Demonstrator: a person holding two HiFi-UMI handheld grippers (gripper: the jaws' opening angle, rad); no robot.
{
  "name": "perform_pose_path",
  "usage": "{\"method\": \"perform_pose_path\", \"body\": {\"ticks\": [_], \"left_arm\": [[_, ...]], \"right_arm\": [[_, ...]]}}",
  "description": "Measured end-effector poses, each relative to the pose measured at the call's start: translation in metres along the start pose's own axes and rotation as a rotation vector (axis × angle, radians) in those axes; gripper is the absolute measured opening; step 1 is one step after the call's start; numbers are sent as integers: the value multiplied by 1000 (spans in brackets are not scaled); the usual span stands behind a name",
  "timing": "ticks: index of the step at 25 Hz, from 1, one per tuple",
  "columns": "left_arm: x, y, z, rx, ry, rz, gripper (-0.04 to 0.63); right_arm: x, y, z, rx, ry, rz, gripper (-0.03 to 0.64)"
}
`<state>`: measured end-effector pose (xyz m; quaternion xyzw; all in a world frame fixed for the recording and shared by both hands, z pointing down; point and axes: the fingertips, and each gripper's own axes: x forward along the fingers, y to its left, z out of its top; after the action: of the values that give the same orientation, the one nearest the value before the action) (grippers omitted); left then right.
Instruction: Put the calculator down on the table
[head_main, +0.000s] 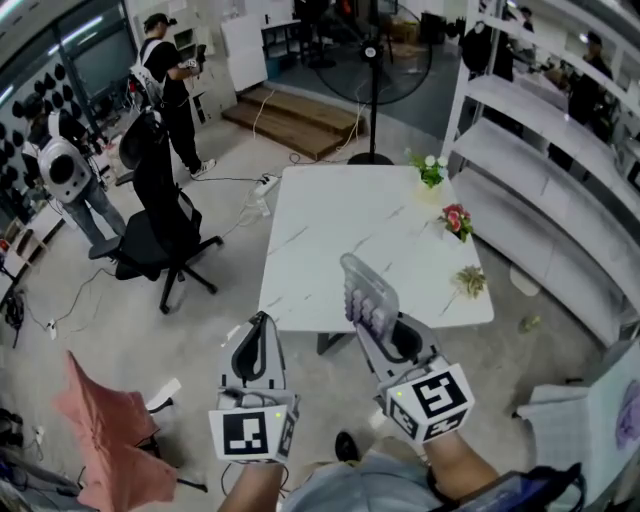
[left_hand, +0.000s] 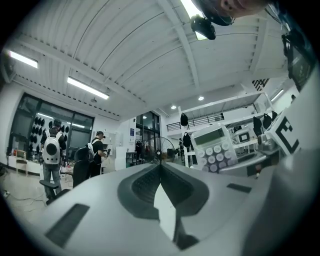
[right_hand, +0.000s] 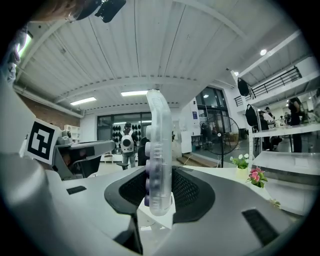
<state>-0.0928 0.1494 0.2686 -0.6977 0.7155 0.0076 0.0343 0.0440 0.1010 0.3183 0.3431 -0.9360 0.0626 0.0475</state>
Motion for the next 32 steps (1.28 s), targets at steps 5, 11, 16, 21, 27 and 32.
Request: {"method": "perform_pose_path", "body": {"ticks": [5,11,16,21,27,32], "left_arm": [[23,10,-17,-8,27,-25,6],[61,20,-51,-9,103,-41,6],[121,35,-67,-7,129,-40,6],[188,53,-55,32,119,-40,6],[243,68,-23,74,65,-17,6],[264,81,-8,81,18,9,6]], "right_arm": [[22,-13,-6,16,14,-29,145],[59,-38,-29,60,60,-43,144],[112,-69,-42,93,83,-28,144],[168,-101,-27,118,81,-14,144],[223,-137,5,110,42,-7,144],[247,-148,31,74,3,9,144]]}}
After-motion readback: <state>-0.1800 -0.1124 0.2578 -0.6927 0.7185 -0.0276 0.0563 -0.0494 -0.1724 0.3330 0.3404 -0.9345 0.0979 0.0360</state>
